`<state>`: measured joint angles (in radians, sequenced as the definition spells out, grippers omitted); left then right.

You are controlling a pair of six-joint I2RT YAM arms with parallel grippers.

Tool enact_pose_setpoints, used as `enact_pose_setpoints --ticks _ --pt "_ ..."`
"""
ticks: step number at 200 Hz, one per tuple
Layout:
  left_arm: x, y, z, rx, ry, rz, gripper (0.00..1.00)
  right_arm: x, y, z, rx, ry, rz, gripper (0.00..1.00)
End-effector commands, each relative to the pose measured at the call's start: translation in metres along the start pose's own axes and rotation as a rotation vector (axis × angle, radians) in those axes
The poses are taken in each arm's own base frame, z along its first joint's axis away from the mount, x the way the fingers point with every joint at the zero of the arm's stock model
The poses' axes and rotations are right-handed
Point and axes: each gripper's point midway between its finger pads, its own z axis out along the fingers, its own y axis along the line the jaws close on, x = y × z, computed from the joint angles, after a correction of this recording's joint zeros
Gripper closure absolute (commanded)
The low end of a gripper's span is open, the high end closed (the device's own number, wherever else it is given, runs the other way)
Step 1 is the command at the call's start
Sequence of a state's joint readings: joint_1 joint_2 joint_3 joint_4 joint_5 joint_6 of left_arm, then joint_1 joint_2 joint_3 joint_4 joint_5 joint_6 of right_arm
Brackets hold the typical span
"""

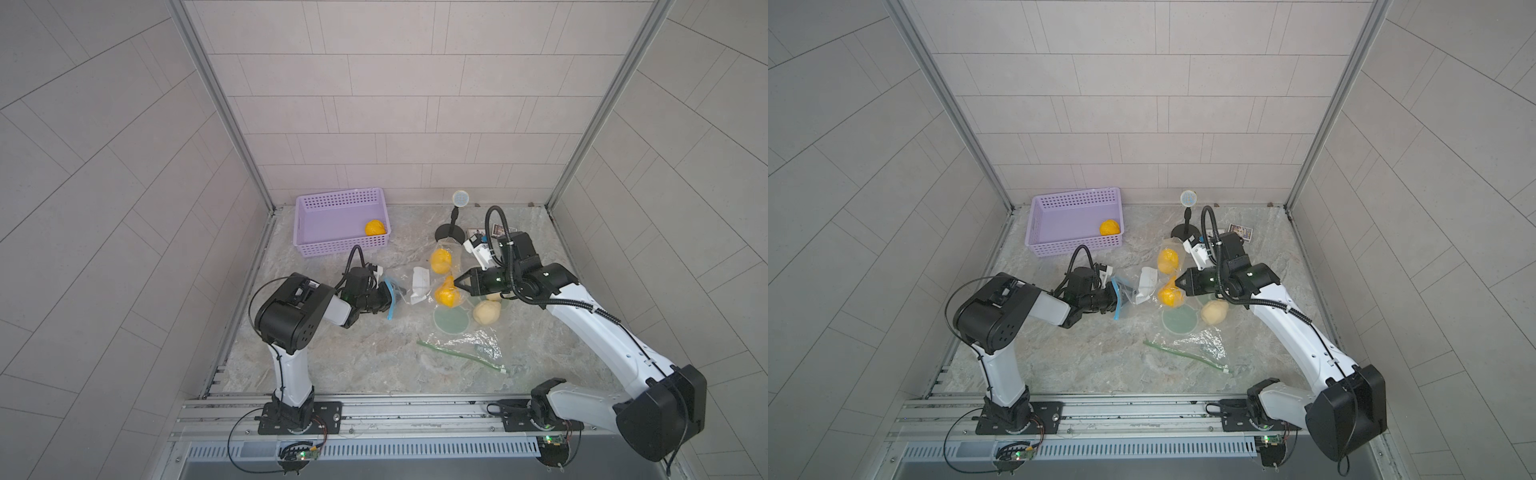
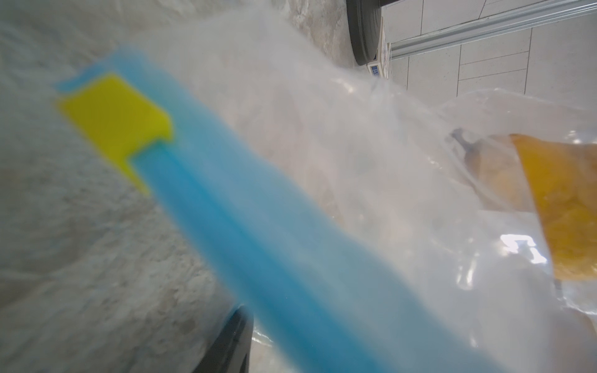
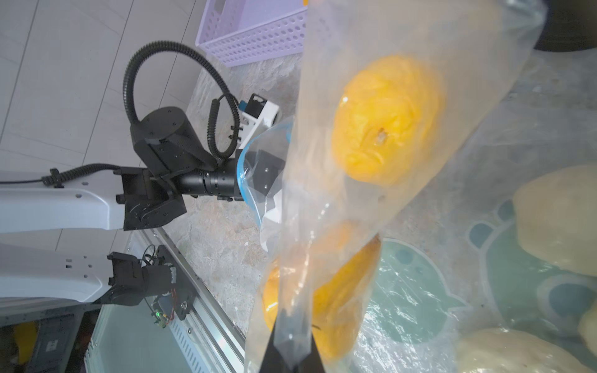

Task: Open the zip-top bag and take out the pear
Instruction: Adjust the zipper food storage bag at the center of the board.

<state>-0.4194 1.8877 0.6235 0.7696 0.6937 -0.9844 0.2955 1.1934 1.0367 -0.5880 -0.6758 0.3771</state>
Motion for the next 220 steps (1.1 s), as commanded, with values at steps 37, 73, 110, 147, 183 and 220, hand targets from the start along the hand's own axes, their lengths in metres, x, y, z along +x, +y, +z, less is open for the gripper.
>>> enact_pose_setpoints --ticks 37,73,110,147,183,220 --pt "0.025 0.053 0.003 -0.218 0.077 -0.030 0.58 -0.019 0.056 -0.052 -0.210 -0.157 -0.125 0.99" --pt "0.027 0.054 0.009 -0.237 0.089 -0.017 0.58 -0.010 0.064 -0.051 -0.252 -0.098 -0.129 0.98" --pt "0.026 0.050 0.005 -0.234 0.083 -0.008 0.57 -0.008 0.032 -0.050 -0.077 -0.104 -0.073 0.99" --pt "0.023 0.038 0.005 -0.198 0.077 0.000 0.57 -0.004 -0.033 -0.042 0.251 -0.028 0.003 0.99" --pt "0.020 0.032 0.007 -0.190 0.079 0.006 0.57 -0.002 -0.040 -0.037 0.292 0.015 0.000 0.98" --pt "0.021 0.034 0.011 -0.165 0.074 -0.013 0.57 -0.012 0.009 -0.040 0.132 -0.024 -0.101 0.96"
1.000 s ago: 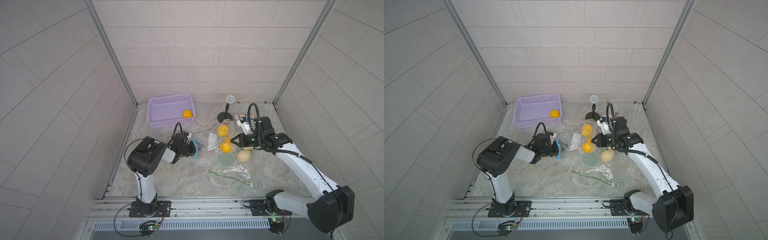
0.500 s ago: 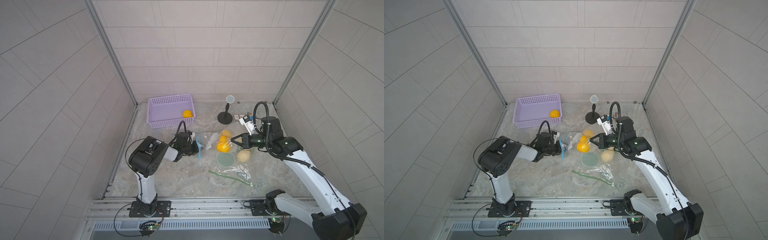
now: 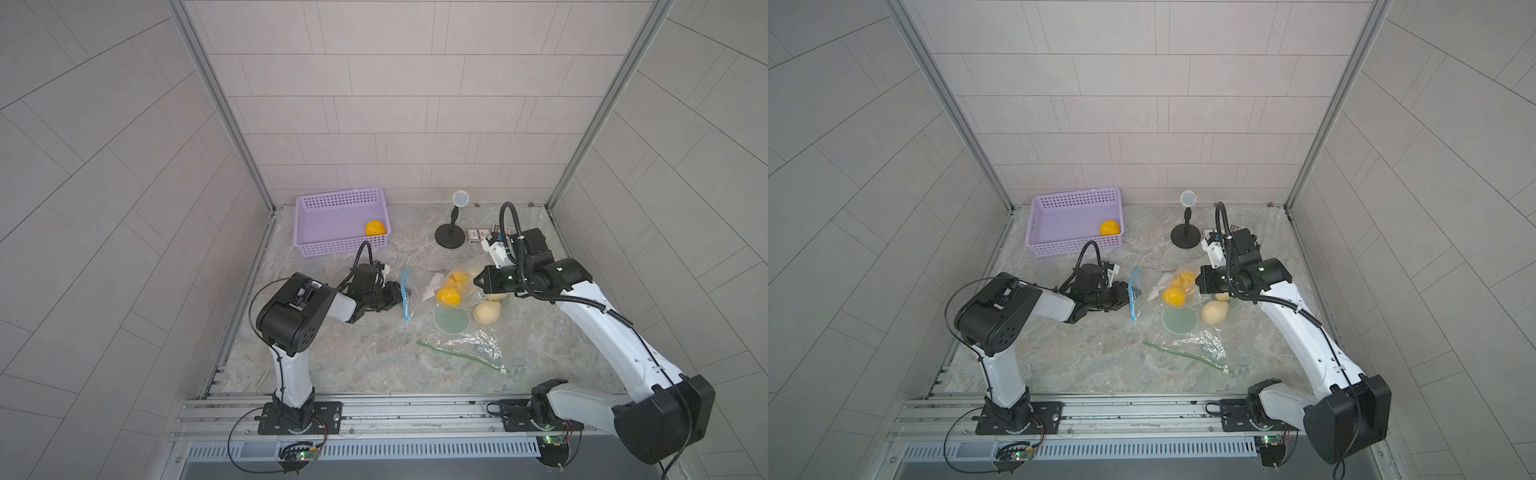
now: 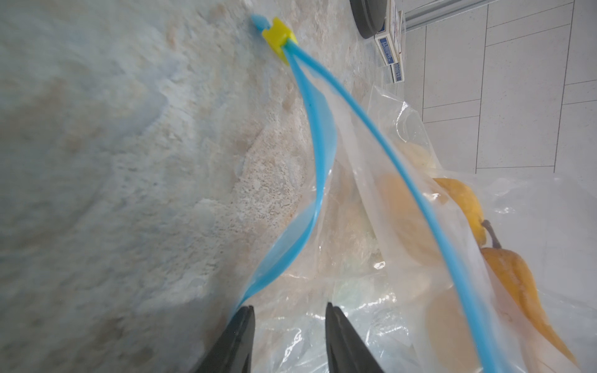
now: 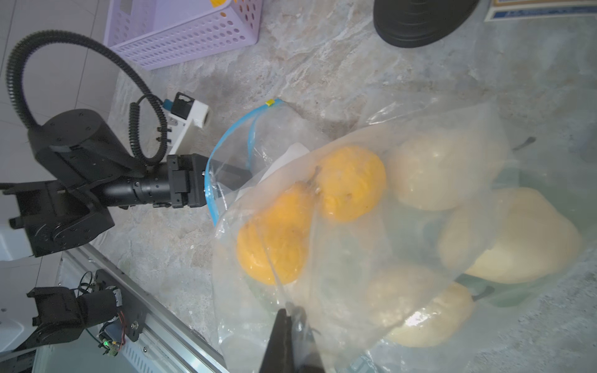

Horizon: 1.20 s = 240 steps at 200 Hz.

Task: Open the zip-top bag and take out the pear
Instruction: Adjust the zipper food storage bag at the center of the board.

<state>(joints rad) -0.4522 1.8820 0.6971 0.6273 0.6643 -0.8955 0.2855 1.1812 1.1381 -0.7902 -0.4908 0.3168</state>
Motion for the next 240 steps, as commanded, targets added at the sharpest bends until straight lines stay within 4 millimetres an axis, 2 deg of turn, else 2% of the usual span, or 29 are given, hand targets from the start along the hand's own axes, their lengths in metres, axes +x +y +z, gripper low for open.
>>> enact_pose_setpoints --ticks 1,13,27,47,54,68,79,91,105,117,129,137,155,175,189,197,210,223,240 --pt "0.022 0.037 0.003 -0.109 0.047 -0.084 0.57 -0.012 0.027 -0.020 -0.069 -0.054 -0.084 0.96" --pt "0.020 0.031 0.003 -0.081 0.039 -0.083 0.55 -0.011 0.025 -0.020 -0.060 -0.045 -0.086 0.97" --pt "0.017 0.017 0.003 -0.024 0.027 -0.079 0.48 -0.009 0.025 -0.016 -0.076 -0.052 -0.076 0.96" --pt "0.014 -0.006 0.003 0.077 0.027 -0.085 0.33 -0.001 0.008 -0.004 -0.022 -0.012 -0.048 0.96" --pt "0.013 -0.016 0.003 0.122 0.029 -0.088 0.28 0.002 0.003 0.002 -0.019 -0.001 -0.038 0.92" --pt "0.013 -0.037 0.003 0.217 0.042 -0.095 0.22 0.010 -0.020 0.016 0.076 0.037 -0.008 0.88" --pt "0.015 -0.050 0.003 0.269 0.054 -0.100 0.22 0.016 -0.036 0.022 0.126 0.075 0.033 0.87" --pt "0.019 -0.054 0.003 0.286 0.070 -0.100 0.21 0.020 -0.044 0.028 0.125 0.098 0.072 0.77" --pt "0.023 -0.053 0.003 0.287 0.080 -0.101 0.21 0.024 -0.061 0.027 0.203 0.104 0.105 0.64" --pt "0.025 -0.051 0.002 0.285 0.083 -0.104 0.22 0.025 -0.079 0.017 0.281 0.087 0.151 0.54" --pt "0.027 -0.050 0.002 0.281 0.086 -0.109 0.25 0.019 -0.093 -0.001 0.328 0.021 0.202 0.50" --pt "0.027 -0.049 0.002 0.280 0.086 -0.109 0.26 0.009 -0.088 -0.014 0.302 -0.047 0.212 0.48" --pt "0.029 -0.048 0.002 0.278 0.093 -0.113 0.28 -0.015 -0.046 -0.033 0.126 -0.178 0.176 0.46" --pt "0.030 -0.044 0.001 0.263 0.090 -0.116 0.31 -0.017 -0.010 -0.029 0.079 -0.116 0.103 0.47" --pt "0.030 -0.040 0.002 0.247 0.084 -0.113 0.33 -0.015 0.005 -0.009 0.066 -0.090 0.075 0.48" --pt "0.030 -0.038 0.003 0.239 0.083 -0.114 0.35 -0.011 0.005 0.009 0.060 -0.054 0.095 0.54" --pt "0.030 -0.037 0.003 0.233 0.080 -0.106 0.35 -0.003 -0.009 0.036 0.097 0.002 0.138 0.69" --pt "0.031 -0.032 0.003 0.208 0.083 -0.107 0.38 0.001 -0.022 0.059 0.127 0.019 0.171 0.74" --pt "0.033 -0.026 0.003 0.177 0.086 -0.101 0.42 0.006 -0.034 0.078 0.153 0.019 0.200 0.80"
